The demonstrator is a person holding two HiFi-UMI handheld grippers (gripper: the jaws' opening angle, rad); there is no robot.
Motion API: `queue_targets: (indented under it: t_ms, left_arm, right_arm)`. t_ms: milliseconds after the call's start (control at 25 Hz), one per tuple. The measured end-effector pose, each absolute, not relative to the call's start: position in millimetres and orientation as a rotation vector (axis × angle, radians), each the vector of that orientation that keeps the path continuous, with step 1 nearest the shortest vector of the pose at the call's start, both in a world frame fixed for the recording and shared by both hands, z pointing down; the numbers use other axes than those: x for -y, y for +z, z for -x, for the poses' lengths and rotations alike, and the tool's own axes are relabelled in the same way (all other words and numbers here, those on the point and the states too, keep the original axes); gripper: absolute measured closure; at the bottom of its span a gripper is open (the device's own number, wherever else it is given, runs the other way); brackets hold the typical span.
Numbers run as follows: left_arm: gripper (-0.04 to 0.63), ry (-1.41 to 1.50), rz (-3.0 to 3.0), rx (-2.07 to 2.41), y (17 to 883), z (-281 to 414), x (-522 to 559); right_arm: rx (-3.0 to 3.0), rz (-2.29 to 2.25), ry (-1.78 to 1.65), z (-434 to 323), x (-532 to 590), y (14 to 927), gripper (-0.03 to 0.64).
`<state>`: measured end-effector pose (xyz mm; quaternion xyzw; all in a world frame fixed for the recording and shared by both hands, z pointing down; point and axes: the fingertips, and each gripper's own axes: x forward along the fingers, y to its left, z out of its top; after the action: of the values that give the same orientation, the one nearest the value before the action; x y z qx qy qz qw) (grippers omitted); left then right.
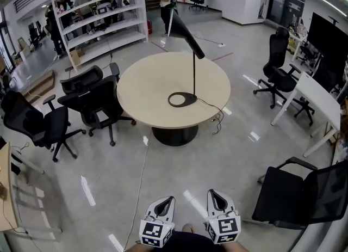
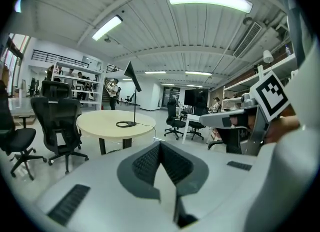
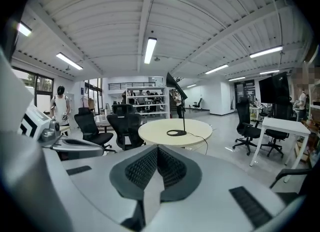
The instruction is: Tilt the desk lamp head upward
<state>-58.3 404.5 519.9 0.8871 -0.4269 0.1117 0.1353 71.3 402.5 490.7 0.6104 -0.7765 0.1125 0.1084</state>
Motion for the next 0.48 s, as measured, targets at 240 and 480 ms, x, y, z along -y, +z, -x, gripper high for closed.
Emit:
queue_targets:
  t_ms: [240,480]
  left_arm:
    - [0.548,0.318,-2.591,1.287,518,40,-461]
    - [0.548,0.310,-2.620,1.334,504,28,-488]
  right_arm:
    - [2.316,-1.772,0.335,-87,-462,501,0.607]
    - [2.347,-1.726,0.310,-89,-495,499,0.607]
